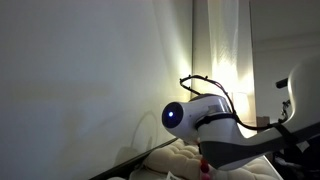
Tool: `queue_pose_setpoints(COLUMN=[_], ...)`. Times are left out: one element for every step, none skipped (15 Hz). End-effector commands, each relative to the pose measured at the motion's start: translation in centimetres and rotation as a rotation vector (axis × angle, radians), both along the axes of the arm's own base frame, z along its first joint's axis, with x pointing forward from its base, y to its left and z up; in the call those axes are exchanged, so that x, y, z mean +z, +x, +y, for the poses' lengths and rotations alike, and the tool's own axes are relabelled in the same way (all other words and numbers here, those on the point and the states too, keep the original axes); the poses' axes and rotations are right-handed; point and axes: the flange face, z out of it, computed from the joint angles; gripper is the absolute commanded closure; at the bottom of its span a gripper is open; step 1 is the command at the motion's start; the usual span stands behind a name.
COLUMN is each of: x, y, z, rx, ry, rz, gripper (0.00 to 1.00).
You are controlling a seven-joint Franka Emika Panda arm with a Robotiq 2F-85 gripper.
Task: Open the flip phone
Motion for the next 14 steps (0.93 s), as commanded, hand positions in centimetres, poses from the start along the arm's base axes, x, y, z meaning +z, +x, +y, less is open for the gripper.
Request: queue_pose_setpoints(x=[0.5, 0.7, 0.9, 1.3, 1.5, 1.8, 2.0, 2.2, 2.4, 2.7, 2.9, 3.3, 3.6, 4.0], y=[0.0, 0.0, 0.1, 0.1, 0.1, 0.0, -0.1, -0.2, -0.3, -0.4, -0.5, -0.7, -0.7, -0.8], z=[-0.1, 0.0, 0.0, -0.2, -0.3, -0.3, -0.1, 0.1, 0.3, 0.6, 0.8, 0.9, 0.9, 0.8], rx=[-0.009, -0.009, -0.014, -0.026, -0.035, -0.039, -0.053, -0.056, -0.067, -0.074, -0.077, -0.094, -0.101, -0.112], ry=[0.008, 0.002, 0.004, 0.013, 0.016, 0.014, -0.011, -0.019, -0.040, -0.045, -0.051, -0.071, -0.078, -0.087], rz=[-0.001, -0.007, -0.008, -0.011, -0.016, -0.019, -0.030, -0.030, -0.038, -0.043, -0.045, -0.057, -0.064, -0.071], gripper=[1.00, 1.00, 1.00, 1.00, 1.00, 1.00, 1.00, 1.00, 1.00, 1.00, 1.00, 1.00, 1.00, 1.00])
